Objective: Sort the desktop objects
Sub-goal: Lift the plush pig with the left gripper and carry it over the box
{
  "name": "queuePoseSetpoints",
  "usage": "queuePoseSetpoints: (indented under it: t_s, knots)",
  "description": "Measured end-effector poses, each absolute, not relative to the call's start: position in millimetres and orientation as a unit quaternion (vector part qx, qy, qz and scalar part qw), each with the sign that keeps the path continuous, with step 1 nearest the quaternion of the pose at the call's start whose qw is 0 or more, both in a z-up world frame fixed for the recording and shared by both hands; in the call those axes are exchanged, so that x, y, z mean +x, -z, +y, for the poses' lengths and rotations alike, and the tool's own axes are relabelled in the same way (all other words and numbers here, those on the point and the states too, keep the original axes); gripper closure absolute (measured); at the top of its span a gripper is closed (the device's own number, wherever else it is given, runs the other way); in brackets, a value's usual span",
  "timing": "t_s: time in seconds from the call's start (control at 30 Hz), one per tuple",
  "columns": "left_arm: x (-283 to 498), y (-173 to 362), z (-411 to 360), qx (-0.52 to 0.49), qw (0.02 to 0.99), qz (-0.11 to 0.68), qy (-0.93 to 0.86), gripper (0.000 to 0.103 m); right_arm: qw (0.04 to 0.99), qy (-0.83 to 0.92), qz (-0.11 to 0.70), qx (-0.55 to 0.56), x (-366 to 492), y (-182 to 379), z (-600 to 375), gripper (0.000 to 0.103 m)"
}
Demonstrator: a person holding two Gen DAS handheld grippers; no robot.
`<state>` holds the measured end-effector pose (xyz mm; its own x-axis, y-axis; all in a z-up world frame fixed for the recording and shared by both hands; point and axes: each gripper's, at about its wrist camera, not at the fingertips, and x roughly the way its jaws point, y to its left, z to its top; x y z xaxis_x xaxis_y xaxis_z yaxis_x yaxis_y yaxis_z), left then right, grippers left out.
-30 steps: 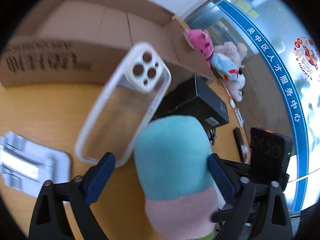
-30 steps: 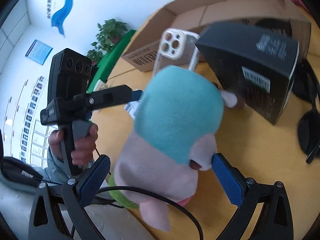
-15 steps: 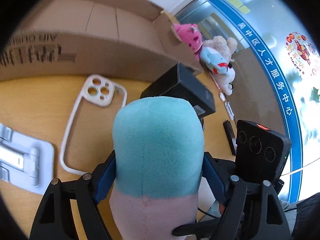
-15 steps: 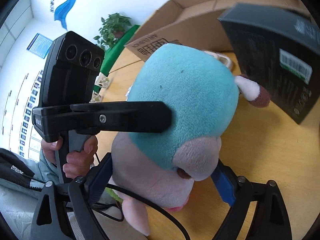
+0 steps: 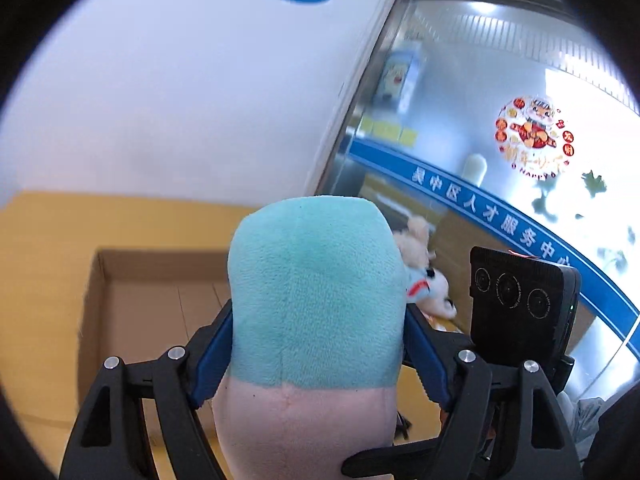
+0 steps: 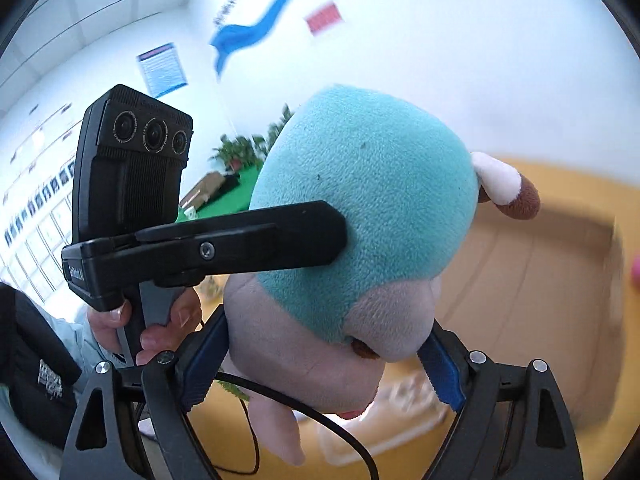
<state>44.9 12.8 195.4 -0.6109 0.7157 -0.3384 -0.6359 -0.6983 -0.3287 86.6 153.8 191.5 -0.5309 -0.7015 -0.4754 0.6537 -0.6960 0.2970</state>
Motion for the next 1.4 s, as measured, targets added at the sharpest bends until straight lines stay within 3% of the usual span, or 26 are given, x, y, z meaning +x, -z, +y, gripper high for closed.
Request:
queuePoseSetpoints:
  t_s: [0.27, 0.53, 1.07, 1.4]
  knots:
    - [-15, -240, -7, -0.175, 0.365, -0.074, -0.911, 0.024, 0.419, 0.873, -0.027, 0.247, 11, -256, 156, 0.016]
    - [-84, -225, -15, -0.213, 0.364, -0.110, -0.900, 0.024, 0.433, 0.859, -0.028, 0.274, -45, -274, 177, 0.015]
    - [-205, -105, -61, -0.409, 0.292, -0.202, -0.841, 0.024, 0.433, 0.792, -0.118, 0.413, -186, -143, 118, 0.015]
    - [-241, -32, -75, -0.490, 0.236, -0.244, -0.803, 0.025, 0.411, 0.749, -0.150, 0.499, -250, -58, 90, 0.016]
